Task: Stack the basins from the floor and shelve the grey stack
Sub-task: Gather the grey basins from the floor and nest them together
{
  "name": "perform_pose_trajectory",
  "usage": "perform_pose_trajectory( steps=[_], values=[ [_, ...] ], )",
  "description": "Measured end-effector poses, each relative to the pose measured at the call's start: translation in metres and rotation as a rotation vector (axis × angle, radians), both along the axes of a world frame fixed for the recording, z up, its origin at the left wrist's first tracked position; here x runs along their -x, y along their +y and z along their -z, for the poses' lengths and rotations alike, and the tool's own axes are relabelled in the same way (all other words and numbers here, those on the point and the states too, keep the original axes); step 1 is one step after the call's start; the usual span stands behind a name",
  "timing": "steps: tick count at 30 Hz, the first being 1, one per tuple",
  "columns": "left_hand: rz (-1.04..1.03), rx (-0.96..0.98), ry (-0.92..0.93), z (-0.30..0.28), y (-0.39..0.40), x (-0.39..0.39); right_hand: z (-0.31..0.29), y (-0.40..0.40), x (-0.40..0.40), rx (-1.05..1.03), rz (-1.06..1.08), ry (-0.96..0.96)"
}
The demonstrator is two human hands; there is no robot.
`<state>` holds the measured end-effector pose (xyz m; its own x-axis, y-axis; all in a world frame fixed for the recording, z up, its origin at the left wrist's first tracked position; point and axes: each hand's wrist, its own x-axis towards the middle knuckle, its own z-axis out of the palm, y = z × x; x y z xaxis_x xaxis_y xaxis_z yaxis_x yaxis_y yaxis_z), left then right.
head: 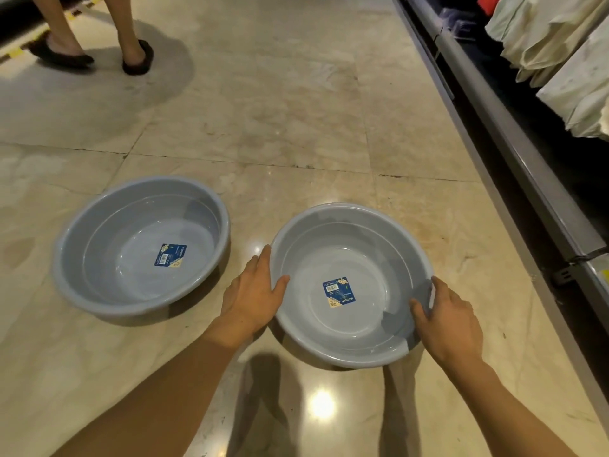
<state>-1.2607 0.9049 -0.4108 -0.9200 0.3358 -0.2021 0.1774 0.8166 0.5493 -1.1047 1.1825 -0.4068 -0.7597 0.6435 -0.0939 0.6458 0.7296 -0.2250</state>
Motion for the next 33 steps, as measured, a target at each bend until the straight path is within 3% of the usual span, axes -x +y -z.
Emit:
perform_pose_trajectory(
  steps=[6,13,20,28,33],
  values=[
    [-0.095,0.040,0.038,-0.019,-0.029,0.017,-0.034,-0.030,0.044,-0.069,-0.141,0.092],
    [-0.334,0.039,0.132,-0.050,-0.135,0.056,-0.078,-0.114,0.144,0.081,-0.405,0.199],
    [-0.546,0.161,0.034,-0.067,-0.224,0.093,-0.103,-0.200,0.235,0.122,-0.592,0.111],
    [-0.693,0.268,0.020,-0.030,-0.288,0.129,-0.049,-0.234,0.302,0.175,-0.657,-0.020],
    [-0.861,0.115,-0.185,0.008,-0.307,0.122,-0.001,-0.247,0.323,0.216,-0.660,-0.175]
  ],
)
